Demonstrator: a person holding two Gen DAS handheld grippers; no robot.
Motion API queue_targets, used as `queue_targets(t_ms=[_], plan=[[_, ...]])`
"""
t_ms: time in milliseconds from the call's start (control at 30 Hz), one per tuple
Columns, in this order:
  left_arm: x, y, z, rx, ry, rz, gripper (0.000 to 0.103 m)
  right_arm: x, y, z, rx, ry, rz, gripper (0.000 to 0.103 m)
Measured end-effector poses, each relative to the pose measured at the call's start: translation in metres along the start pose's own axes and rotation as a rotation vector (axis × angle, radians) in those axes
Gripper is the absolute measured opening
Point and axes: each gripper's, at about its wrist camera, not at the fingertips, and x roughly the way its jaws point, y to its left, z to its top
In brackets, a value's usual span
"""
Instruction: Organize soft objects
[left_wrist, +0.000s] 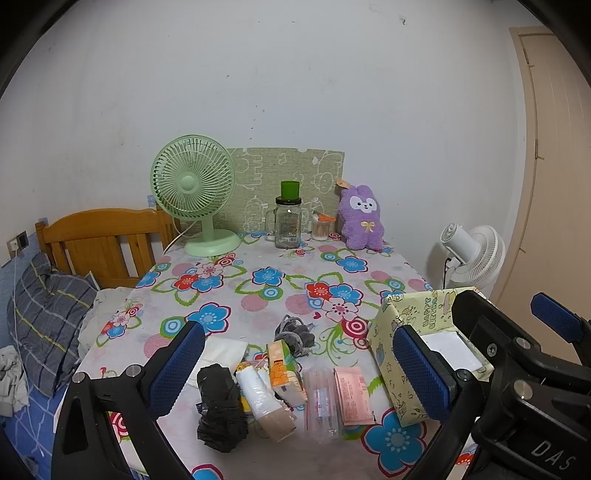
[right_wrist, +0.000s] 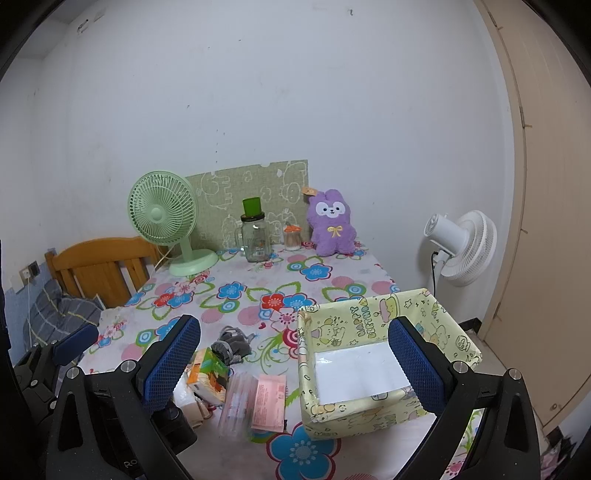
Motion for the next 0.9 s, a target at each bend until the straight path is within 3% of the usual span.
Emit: queue_targets(t_ms=[800,900], plan=[[0.012,0.015,-0.022,0.005,0.045,0.01,0.09,0.018,0.013,-0.022,0.011,0.056,0.023,0.099],[0.016,0.019,-0.027,0.004,0.062,0.011,0.084,0.022,0.015,-0.029,0.019,0.061,0.022,0.098]])
